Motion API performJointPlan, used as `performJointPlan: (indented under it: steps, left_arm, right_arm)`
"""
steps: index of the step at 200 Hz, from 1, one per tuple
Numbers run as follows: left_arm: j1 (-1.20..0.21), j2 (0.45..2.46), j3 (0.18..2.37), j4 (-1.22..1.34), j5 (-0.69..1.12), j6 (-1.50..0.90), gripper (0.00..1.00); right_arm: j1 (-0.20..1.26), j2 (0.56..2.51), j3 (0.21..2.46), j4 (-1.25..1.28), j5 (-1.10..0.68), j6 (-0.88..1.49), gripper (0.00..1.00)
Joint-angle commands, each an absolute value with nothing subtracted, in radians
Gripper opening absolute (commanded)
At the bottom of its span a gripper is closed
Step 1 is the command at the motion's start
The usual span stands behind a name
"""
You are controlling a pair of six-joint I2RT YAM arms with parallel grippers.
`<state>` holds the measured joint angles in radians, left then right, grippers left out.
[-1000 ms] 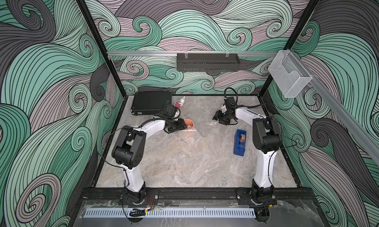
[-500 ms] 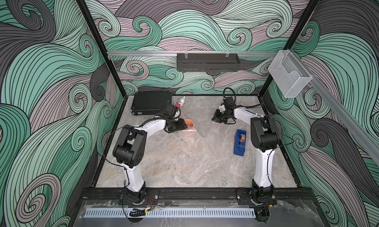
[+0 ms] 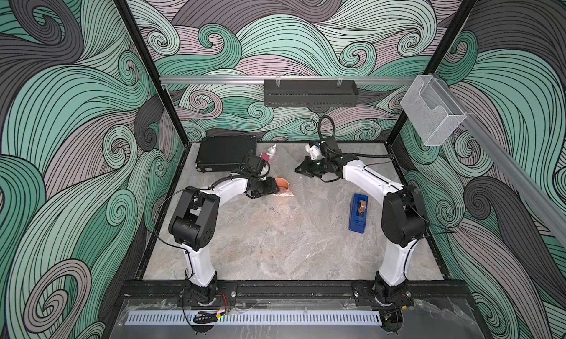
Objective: Wrap mugs in bubble wrap
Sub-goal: Wrap the mug in bubble wrap.
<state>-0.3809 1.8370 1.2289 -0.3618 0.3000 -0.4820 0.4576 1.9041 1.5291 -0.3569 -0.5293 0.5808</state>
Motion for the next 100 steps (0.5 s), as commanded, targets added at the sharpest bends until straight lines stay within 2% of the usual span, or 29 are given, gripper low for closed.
performJointPlan:
  steps: [1, 50, 100]
  left_arm:
    - [-0.374, 1.867, 1.252, -0.405, 0.284, -0.469, 0.59]
    - [-0.374, 1.861, 1.249, -0.399, 0.29, -0.474, 0.59]
    - [-0.372, 1.804, 1.225, -0.382, 0.296, -0.486, 0.57]
  right_arm:
    - [0.503, 1.921, 1.54, -0.365, -0.558, 0.575, 0.0]
    - [0.59, 2.047, 1.6, -0.354, -0.563, 0.574, 0.0]
    - [0.597, 2.118, 1.6, -0.399, -0.514, 0.56, 0.0]
